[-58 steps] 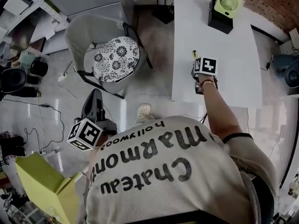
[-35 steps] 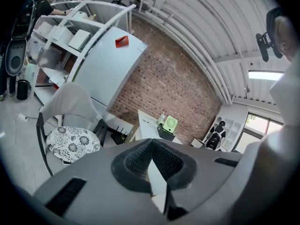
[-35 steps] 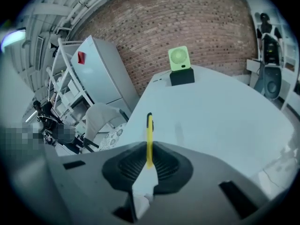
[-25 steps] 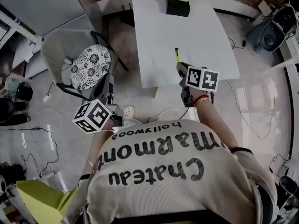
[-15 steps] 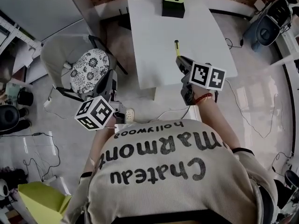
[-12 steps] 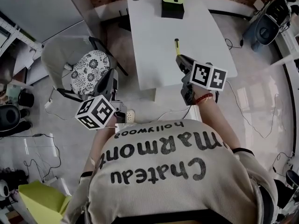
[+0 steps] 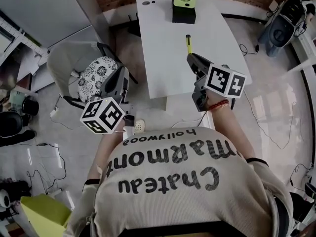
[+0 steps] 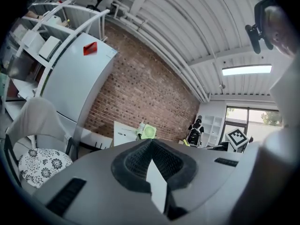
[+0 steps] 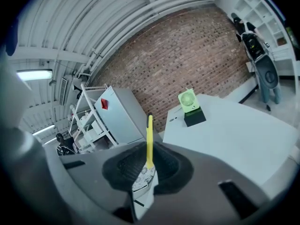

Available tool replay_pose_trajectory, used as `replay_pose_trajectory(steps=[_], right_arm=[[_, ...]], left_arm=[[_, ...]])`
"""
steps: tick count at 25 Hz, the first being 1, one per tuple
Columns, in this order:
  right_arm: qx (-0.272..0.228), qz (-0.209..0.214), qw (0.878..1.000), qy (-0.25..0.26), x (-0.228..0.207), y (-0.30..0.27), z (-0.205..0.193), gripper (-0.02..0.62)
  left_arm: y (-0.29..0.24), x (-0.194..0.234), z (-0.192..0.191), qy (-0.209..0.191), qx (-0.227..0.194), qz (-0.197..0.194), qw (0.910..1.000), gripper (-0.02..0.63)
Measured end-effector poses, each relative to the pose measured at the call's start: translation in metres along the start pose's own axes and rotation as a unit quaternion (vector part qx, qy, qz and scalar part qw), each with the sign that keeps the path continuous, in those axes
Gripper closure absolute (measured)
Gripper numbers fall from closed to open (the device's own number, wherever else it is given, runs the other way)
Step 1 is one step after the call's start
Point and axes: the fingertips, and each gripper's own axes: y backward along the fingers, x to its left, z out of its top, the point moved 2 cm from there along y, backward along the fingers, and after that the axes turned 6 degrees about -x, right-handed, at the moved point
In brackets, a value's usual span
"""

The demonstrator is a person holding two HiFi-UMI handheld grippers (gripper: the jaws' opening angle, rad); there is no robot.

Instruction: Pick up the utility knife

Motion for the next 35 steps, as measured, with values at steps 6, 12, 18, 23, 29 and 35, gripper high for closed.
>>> replay_pose_trajectory(steps=[6, 12, 18, 23, 29, 35], right_arm=[[-0.026, 0.009, 1.000, 0.008, 0.007, 0.003, 0.008, 0.552], [-0.074, 0.010, 0.996, 0.046, 0.011, 0.009, 0.017, 0.551], [-0.078, 0.005, 0.992, 0.100, 0.012, 0.006, 0.013, 0.551], [-0.073, -0.008, 0.987, 0.145, 0.013, 0.004, 0.006, 0.551], [-0.078, -0.015, 0.985, 0.151, 0.013, 0.004, 0.007, 0.549], [-0.070, -0.017, 0.986, 0.153, 0.012, -0.002, 0.002, 0.551]], left_arm=[[-0.004, -0.007, 0.003, -0.013, -0.002, -0.011, 0.9999, 0.604], [-0.006, -0.012, 0.004, -0.025, -0.002, -0.018, 0.9995, 0.604], [-0.010, -0.012, 0.004, -0.032, -0.003, -0.016, 0.9994, 0.604], [-0.007, -0.009, 0.000, -0.034, 0.005, -0.014, 0.9993, 0.604], [-0.003, -0.004, -0.003, -0.035, 0.010, -0.007, 0.9993, 0.604], [-0.002, 0.004, -0.007, -0.030, 0.013, -0.002, 0.9995, 0.604]])
